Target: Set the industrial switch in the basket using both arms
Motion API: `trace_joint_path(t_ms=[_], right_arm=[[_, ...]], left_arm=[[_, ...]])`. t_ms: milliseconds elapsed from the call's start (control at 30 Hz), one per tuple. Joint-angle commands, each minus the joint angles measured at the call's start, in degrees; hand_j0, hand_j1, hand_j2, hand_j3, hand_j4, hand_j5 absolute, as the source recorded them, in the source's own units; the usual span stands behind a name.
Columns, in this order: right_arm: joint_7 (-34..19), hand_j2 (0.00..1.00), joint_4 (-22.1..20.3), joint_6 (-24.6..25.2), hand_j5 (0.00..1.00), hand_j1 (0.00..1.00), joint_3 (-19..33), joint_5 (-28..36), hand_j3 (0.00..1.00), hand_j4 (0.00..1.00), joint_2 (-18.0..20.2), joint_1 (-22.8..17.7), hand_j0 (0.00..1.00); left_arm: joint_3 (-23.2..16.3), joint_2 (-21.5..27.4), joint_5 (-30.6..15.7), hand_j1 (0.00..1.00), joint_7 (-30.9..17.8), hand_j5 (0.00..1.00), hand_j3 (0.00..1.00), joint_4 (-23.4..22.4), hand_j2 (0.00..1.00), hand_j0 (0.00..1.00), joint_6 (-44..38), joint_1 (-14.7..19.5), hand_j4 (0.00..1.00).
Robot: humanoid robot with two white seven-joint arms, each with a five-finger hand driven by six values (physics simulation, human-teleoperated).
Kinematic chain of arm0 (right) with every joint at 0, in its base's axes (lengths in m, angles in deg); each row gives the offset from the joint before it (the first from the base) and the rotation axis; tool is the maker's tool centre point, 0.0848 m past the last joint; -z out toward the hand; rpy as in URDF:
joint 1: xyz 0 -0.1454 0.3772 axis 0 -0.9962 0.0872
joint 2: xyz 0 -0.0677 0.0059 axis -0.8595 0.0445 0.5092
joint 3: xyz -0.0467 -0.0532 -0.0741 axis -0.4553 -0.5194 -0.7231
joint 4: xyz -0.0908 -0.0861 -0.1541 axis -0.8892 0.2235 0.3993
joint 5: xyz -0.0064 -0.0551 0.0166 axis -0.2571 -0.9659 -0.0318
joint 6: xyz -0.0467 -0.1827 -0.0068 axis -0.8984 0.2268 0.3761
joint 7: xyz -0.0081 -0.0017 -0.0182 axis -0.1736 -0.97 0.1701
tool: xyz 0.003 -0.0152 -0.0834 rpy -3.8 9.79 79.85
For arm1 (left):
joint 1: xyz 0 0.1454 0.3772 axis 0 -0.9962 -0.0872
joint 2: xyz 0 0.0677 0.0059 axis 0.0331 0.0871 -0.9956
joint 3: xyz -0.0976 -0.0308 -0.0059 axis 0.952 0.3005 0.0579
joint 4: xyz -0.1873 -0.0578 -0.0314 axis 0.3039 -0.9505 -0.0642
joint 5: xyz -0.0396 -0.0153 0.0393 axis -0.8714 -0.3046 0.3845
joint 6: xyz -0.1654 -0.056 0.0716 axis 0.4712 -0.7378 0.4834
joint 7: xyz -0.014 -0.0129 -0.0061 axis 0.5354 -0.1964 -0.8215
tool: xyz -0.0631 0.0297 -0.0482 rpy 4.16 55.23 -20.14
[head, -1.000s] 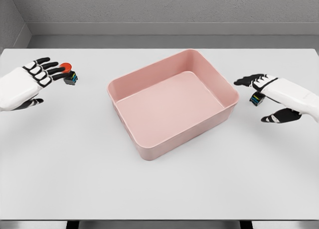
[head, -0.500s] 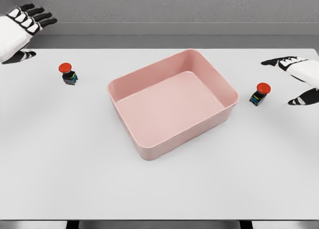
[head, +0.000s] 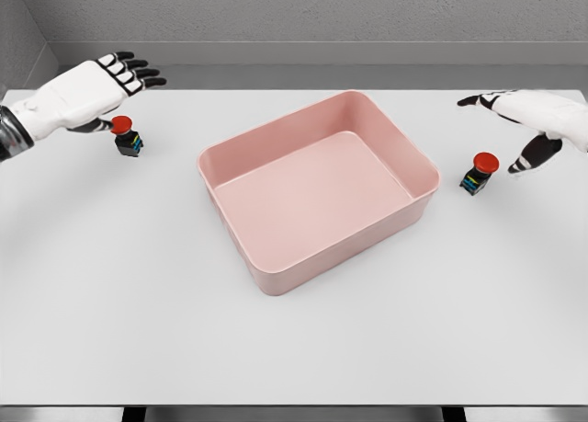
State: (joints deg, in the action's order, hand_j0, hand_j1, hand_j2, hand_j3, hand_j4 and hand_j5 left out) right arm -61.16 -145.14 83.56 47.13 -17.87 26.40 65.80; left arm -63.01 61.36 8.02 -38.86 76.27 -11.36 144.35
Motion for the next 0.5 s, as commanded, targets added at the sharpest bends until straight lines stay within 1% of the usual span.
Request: trace_joint_path(t_ms=[0, 133, 233, 267, 300, 400, 467], right_arm=[[-0.1, 1.00, 3.0, 1.1, 1.00, 1.00, -3.8, -0.7, 1.00, 1.00, -2.0, 0.1, 1.00], [-0.1, 1.00, 3.0, 0.9, 1.00, 1.00, -4.0, -0.8, 1.00, 1.00, -2.1, 0.3, 1.00], [-0.1, 1.00, 3.2, 1.0, 1.00, 1.00, -4.3, -0.8, 1.00, 1.00, -2.7, 0.2, 1.00], [-0.1, 1.00, 3.3, 1.1, 1.00, 1.00, -4.6, -0.7, 1.00, 1.00, -2.7, 0.2, 1.00], [-0.1, 1.00, 3.4, 1.1, 1.00, 1.00, -4.7, -0.7, 1.00, 1.00, -2.7, 0.2, 1.00], [-0.1, 1.00, 3.5, 1.1, 1.00, 1.00, -4.8, -0.7, 1.00, 1.00, -2.7, 0.2, 1.00], [-0.1, 1.00, 4.0, 1.1, 1.00, 1.00, -5.0, -0.8, 1.00, 1.00, -2.7, 0.2, 1.00]], left_arm=[[-3.8, -0.6, -0.2, 1.00, 0.0, 1.00, 1.00, -0.9, 1.00, 1.00, 0.1, 0.2, 1.00], [-9.7, -0.7, -0.3, 1.00, 0.0, 1.00, 1.00, -0.9, 1.00, 1.00, 0.1, 3.1, 1.00], [-10.2, -0.7, -0.3, 1.00, 0.0, 1.00, 1.00, -0.9, 1.00, 1.00, 0.1, 3.3, 1.00], [-11.3, -0.7, -0.3, 1.00, 0.0, 1.00, 1.00, -0.9, 1.00, 1.00, 0.1, 3.4, 1.00], [-13.7, -1.0, -0.3, 1.00, 0.1, 1.00, 1.00, -0.9, 1.00, 1.00, 0.1, 4.7, 1.00], [-14.1, -1.0, -0.4, 1.00, 0.4, 1.00, 1.00, -1.7, 1.00, 1.00, 0.1, 4.7, 1.00], [-14.2, -1.7, -0.7, 1.00, 0.6, 1.00, 1.00, -4.1, 1.00, 1.00, 0.1, 4.8, 1.00]])
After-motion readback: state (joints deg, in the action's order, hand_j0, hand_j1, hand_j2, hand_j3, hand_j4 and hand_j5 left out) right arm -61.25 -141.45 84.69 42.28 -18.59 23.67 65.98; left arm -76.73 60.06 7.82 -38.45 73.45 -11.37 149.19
